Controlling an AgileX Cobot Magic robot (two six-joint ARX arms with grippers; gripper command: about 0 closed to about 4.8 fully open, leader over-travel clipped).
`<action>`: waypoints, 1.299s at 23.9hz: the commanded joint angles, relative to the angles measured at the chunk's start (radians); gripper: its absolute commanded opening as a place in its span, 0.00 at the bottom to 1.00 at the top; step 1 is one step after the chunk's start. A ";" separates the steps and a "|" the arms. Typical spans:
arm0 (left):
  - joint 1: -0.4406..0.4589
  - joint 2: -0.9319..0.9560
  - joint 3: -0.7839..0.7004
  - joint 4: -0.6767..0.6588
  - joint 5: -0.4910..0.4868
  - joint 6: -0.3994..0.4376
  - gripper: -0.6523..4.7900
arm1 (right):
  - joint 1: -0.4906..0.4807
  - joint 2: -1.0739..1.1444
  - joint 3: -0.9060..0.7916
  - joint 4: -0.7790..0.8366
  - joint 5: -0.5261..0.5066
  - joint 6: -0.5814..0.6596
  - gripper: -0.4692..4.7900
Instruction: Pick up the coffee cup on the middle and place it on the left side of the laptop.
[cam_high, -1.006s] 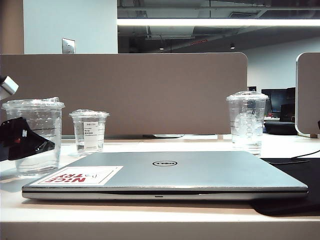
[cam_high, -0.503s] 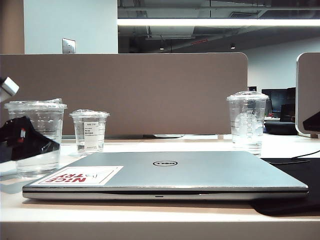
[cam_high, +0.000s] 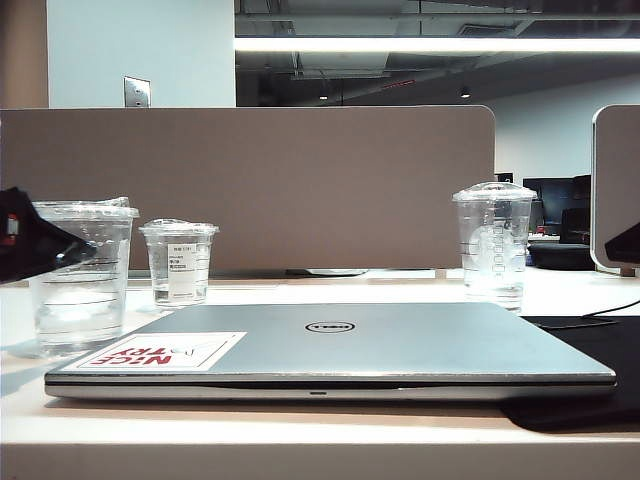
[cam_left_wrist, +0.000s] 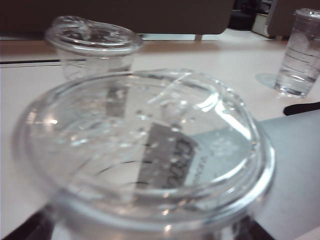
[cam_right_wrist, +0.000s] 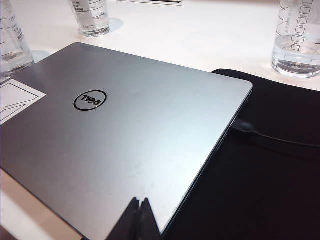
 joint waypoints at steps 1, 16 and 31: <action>0.023 -0.031 -0.033 0.006 0.000 0.002 1.00 | 0.000 0.001 -0.004 0.018 -0.002 -0.001 0.08; 0.037 -0.343 -0.137 -0.033 0.123 -0.061 0.11 | -0.011 -0.043 -0.004 0.017 -0.002 -0.001 0.08; 0.036 -0.938 -0.135 -0.642 0.025 -0.101 0.11 | -0.265 -0.231 -0.004 0.018 -0.001 -0.001 0.08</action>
